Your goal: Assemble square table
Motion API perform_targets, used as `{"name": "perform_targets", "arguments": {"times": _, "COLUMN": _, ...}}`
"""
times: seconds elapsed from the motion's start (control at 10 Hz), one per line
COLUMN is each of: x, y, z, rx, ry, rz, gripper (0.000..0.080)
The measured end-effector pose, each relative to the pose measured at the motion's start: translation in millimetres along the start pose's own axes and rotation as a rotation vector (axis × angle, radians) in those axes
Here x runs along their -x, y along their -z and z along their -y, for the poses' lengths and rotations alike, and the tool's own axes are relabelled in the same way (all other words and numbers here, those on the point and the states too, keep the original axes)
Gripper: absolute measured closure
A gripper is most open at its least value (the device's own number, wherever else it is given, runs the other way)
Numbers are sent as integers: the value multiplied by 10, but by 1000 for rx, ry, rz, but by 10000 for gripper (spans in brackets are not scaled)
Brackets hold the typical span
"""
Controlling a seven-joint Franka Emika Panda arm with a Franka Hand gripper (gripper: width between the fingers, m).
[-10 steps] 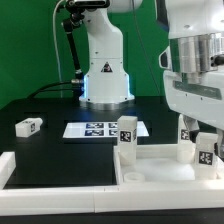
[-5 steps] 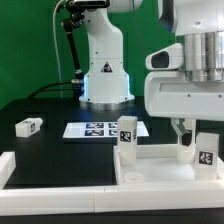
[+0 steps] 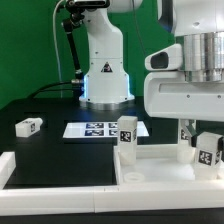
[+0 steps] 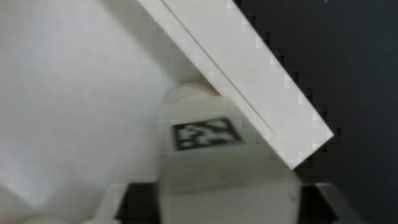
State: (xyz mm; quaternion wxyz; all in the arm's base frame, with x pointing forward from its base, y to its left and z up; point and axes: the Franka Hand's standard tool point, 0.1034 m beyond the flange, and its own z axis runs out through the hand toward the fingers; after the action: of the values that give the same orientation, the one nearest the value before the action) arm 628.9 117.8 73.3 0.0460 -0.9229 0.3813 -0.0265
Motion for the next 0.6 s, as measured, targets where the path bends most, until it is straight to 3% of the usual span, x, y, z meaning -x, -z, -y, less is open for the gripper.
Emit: {"name": "perform_targets", "arguments": {"times": 0.6, "x": -71, "y": 31, "z": -65, "rx": 7, "ry": -537, "rz": 43, "gripper": 506}}
